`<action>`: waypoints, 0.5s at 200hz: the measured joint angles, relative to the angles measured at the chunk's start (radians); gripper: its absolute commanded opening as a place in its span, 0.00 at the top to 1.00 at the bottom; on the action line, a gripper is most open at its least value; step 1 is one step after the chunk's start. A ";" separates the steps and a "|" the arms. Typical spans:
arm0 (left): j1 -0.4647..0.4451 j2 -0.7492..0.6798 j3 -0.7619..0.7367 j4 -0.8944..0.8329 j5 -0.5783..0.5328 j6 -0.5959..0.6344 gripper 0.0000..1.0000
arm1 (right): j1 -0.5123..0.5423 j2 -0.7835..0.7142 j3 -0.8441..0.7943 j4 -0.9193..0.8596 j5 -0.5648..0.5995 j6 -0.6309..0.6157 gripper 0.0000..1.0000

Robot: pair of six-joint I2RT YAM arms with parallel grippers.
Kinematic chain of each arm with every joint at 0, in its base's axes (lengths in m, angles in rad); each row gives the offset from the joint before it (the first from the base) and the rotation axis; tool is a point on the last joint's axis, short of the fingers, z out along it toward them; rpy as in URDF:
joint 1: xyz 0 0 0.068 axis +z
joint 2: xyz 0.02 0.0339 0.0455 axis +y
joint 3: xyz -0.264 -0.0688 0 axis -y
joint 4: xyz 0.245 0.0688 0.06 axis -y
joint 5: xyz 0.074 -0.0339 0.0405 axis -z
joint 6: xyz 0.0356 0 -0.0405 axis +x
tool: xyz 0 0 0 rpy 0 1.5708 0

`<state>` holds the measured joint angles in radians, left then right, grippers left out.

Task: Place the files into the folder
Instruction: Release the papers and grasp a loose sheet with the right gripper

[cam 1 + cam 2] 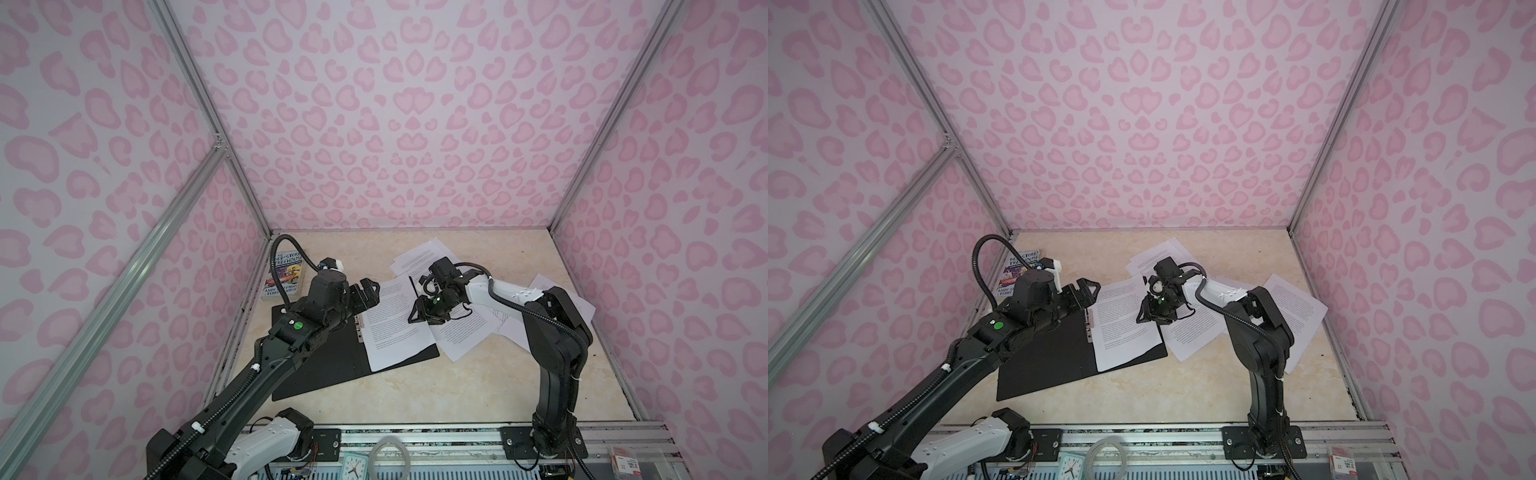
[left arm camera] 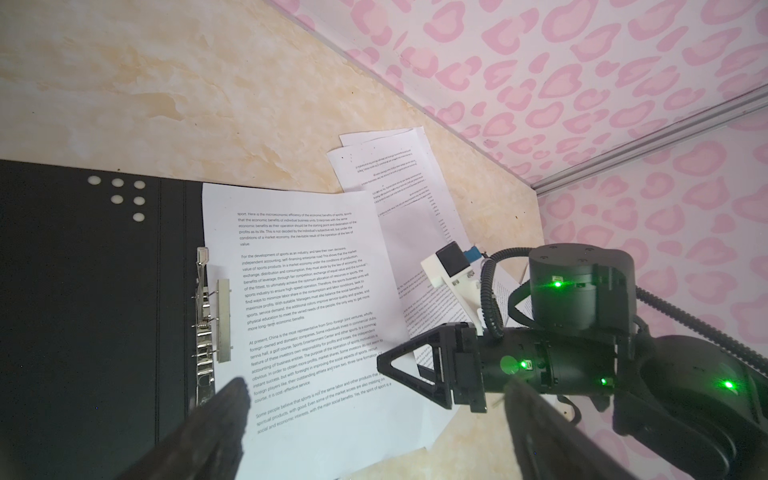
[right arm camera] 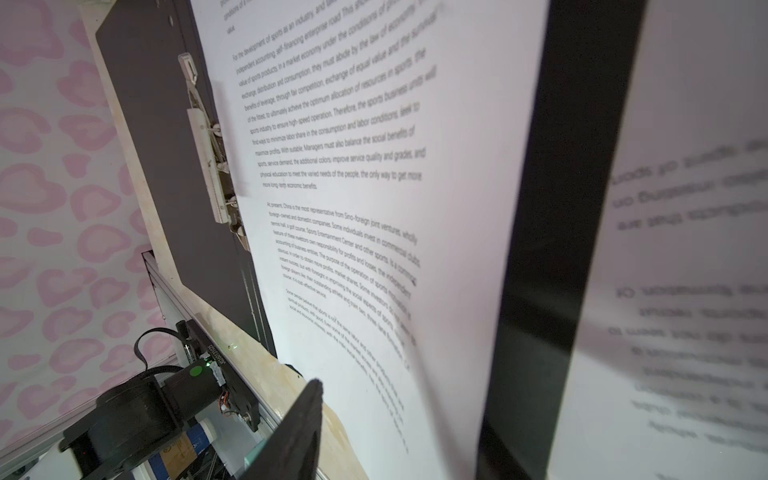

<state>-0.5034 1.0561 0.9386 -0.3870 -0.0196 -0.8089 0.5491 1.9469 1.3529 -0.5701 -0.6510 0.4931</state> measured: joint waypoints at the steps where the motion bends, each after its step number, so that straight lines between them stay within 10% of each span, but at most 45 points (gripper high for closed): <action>1: 0.000 0.000 0.000 0.000 0.000 0.000 0.03 | -0.002 -0.001 0.000 -0.002 0.001 -0.001 0.46; 100: 0.010 -0.004 0.000 0.000 -0.003 0.018 0.03 | -0.397 -0.426 -0.414 0.161 0.141 0.096 0.42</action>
<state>-0.4934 1.0523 0.9390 -0.3874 -0.0231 -0.7910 0.1516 1.5211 0.9386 -0.4088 -0.5098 0.5888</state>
